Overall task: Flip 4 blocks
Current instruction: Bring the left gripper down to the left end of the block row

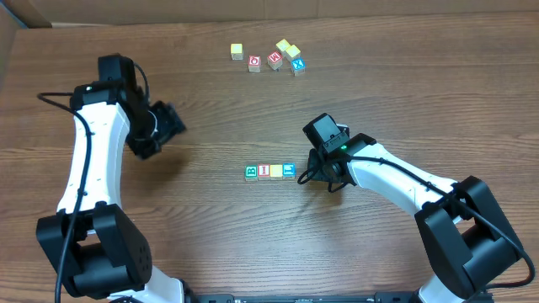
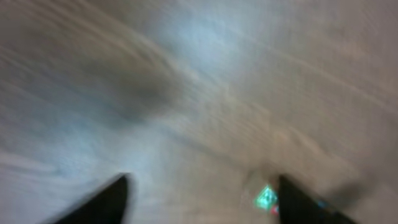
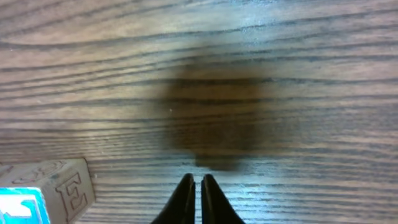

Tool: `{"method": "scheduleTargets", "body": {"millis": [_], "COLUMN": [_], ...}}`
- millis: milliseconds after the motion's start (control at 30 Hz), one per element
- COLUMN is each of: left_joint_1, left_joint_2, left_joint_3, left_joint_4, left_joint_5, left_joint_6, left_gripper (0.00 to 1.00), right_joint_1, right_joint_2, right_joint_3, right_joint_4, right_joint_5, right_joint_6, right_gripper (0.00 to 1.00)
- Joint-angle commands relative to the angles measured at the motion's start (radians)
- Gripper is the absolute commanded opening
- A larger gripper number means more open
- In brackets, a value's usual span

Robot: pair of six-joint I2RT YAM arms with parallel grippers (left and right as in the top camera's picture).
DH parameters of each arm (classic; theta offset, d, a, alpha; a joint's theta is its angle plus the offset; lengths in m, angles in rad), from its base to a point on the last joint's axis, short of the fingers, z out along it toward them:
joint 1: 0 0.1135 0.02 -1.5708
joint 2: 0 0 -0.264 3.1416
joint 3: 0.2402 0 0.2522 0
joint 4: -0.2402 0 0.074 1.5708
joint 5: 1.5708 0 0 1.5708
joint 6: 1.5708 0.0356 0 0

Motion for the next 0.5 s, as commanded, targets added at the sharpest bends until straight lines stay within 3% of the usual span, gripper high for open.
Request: {"method": "scheduleTargets", "body": {"millis": [0,233,467], "left_joint_1": [-0.060,-0.213,-0.314], "left_joint_2": [-0.017,-0.017,-0.017], "left_joint_3": [-0.026,-0.210,-0.371], "left_joint_4": [-0.050,-0.012,0.236], "left_joint_5": [0.079,0.002,-0.028], "left_joint_6": [0.122,0.120,0.100], "left_gripper": [0.04,0.04,0.04], "right_joint_1": [-0.001,-0.001,-0.001], "right_joint_2": [-0.036,-0.036,-0.034], "right_joint_3": [0.006,0.006,0.006], "right_joint_4": [-0.007,0.013,0.047], "right_joint_5": [0.015,0.016,0.002], "right_joint_6": [-0.003,-0.004,-0.009], "right_gripper": [0.08,0.04,0.04]}}
